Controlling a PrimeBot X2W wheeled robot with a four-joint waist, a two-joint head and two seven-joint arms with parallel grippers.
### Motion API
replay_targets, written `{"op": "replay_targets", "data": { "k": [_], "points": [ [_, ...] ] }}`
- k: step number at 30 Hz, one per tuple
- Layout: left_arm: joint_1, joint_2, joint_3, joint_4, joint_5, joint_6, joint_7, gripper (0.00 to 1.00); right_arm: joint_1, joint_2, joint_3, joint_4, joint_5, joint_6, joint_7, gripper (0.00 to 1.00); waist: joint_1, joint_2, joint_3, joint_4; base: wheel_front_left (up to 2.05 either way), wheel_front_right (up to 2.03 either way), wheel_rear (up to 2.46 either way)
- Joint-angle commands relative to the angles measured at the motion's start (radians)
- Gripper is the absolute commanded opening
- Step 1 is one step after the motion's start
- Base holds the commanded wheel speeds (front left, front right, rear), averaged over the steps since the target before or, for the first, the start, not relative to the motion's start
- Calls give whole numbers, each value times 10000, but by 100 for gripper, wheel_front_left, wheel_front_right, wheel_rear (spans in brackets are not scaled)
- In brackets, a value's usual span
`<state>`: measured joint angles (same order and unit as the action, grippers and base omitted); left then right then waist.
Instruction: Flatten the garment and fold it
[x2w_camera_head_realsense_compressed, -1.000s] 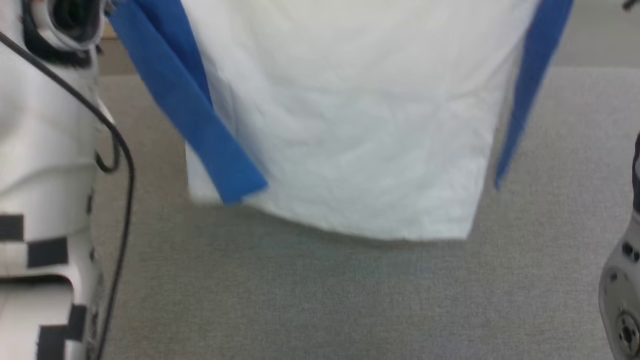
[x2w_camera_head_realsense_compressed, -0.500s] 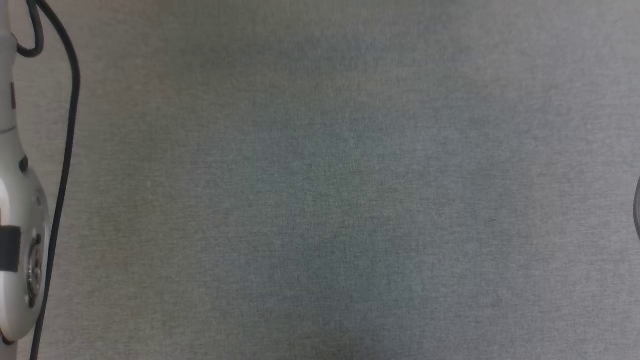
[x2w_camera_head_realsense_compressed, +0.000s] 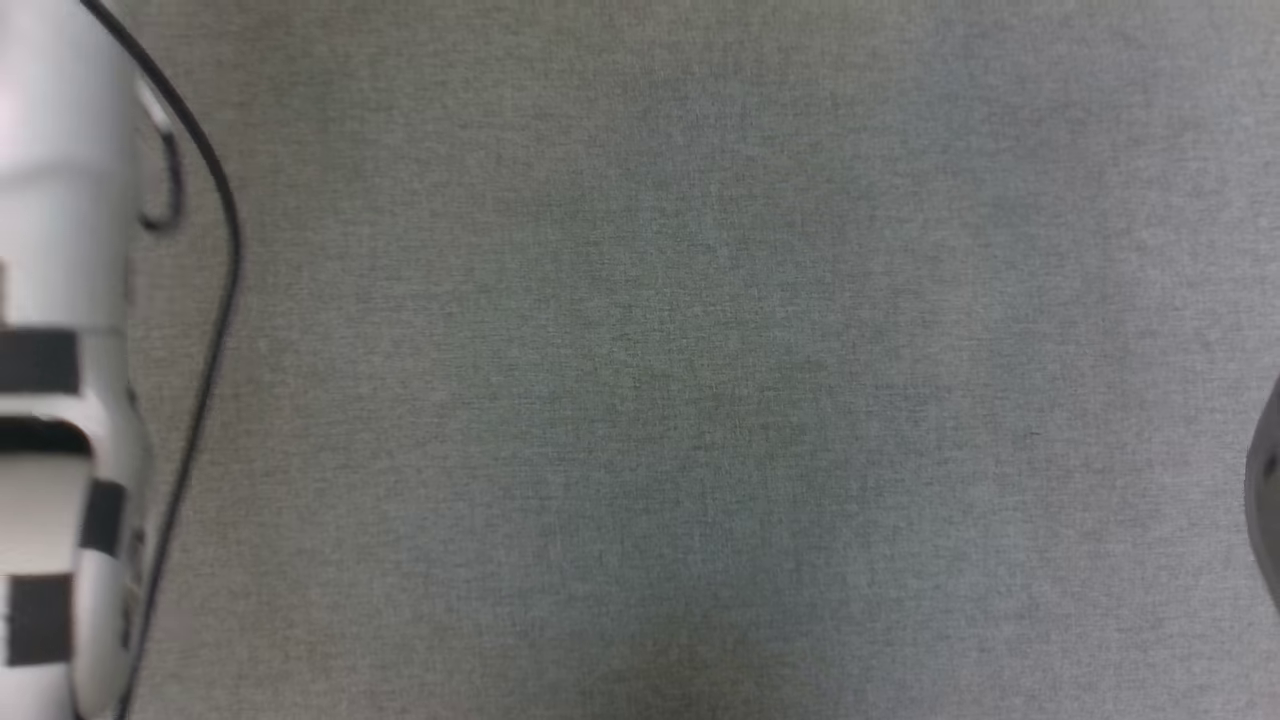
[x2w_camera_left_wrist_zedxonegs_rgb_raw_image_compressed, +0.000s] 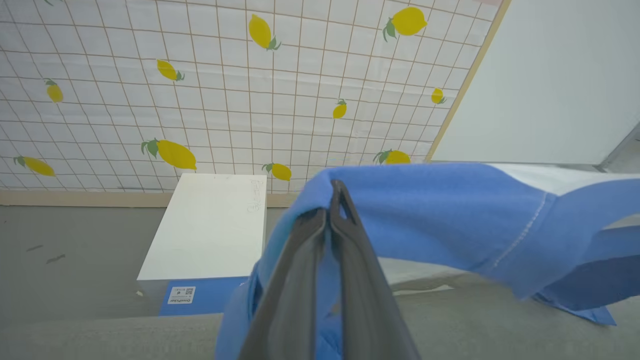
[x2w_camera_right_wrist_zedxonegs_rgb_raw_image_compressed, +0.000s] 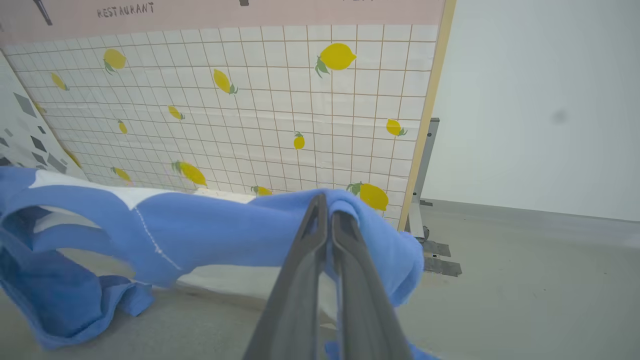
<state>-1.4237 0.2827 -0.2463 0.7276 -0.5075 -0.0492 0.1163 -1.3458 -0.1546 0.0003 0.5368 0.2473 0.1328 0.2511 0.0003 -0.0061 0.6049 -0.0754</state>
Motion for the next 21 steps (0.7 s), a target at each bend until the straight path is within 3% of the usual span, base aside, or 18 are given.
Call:
{"op": "replay_targets", "data": {
  "k": [1,8,14,21],
  "points": [
    [326,-12,-37,41,-127,-99,-118,0,466,-233,73,-149,171,-21,-215,0,-3,61,-585,278,0,0,0],
    [2872,-417,-406,-179,-639,-554,-565,0,3747,-580,130,-1180,1376,-21,-896,0,-3,61,-2474,644,0,0,0],
    [6158,-548,-532,-1375,-1352,-666,-692,0,7090,-445,-484,-2535,1855,-21,-912,0,-3,61,-4129,718,0,0,0],
    [10314,-532,-369,-3318,-2260,-36,-130,0,10811,260,-1362,-3860,1747,-21,182,0,-3,61,-5351,517,0,0,0]
  ]
}}
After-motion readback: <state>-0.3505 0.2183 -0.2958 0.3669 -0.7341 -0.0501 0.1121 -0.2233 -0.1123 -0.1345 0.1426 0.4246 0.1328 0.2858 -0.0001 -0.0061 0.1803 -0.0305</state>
